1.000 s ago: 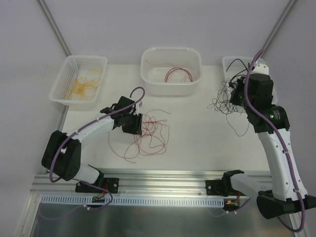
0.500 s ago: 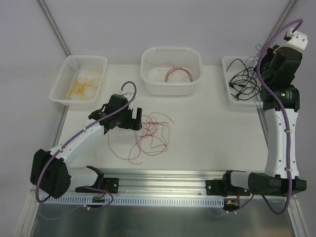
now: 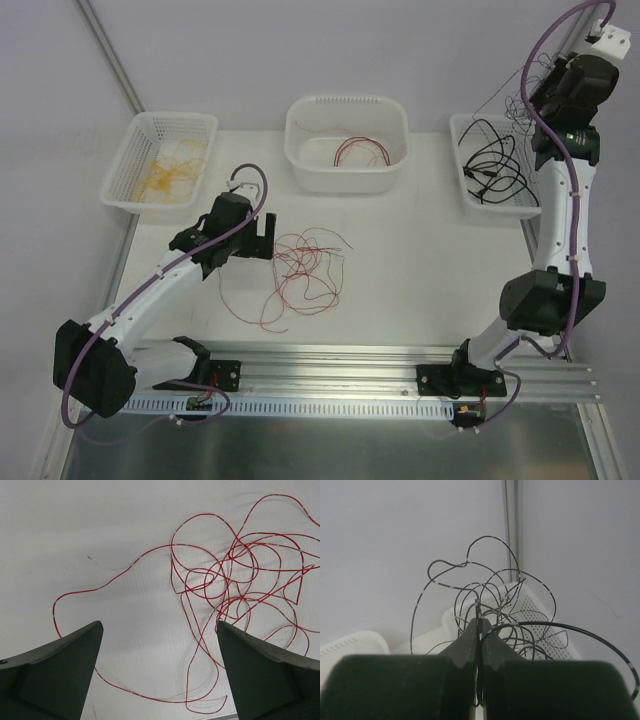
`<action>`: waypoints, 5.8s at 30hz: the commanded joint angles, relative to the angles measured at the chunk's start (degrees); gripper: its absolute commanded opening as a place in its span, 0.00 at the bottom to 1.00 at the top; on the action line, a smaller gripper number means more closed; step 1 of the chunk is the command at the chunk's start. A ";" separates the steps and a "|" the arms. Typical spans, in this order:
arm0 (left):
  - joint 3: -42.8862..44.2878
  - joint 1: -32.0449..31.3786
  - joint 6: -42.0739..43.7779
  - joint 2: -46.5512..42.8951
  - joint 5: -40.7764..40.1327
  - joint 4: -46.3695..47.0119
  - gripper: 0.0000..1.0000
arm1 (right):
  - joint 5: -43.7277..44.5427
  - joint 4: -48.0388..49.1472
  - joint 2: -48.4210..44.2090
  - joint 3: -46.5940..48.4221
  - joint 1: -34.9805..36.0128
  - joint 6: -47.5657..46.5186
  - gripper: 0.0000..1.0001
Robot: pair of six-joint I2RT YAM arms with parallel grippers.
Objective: Untangle the cables
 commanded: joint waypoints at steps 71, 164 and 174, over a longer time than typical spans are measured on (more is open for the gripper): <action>-3.12 8.61 -1.83 -10.03 -8.89 2.01 0.99 | -8.66 -9.27 10.49 -26.37 59.63 12.57 0.99; -3.74 13.27 -3.16 -9.51 -4.85 3.15 0.99 | -7.42 -2.86 26.93 -21.79 67.02 3.52 0.88; -3.65 13.27 -3.16 -9.33 -4.76 3.15 0.99 | 0.66 -1.27 26.06 -25.65 66.76 3.08 0.17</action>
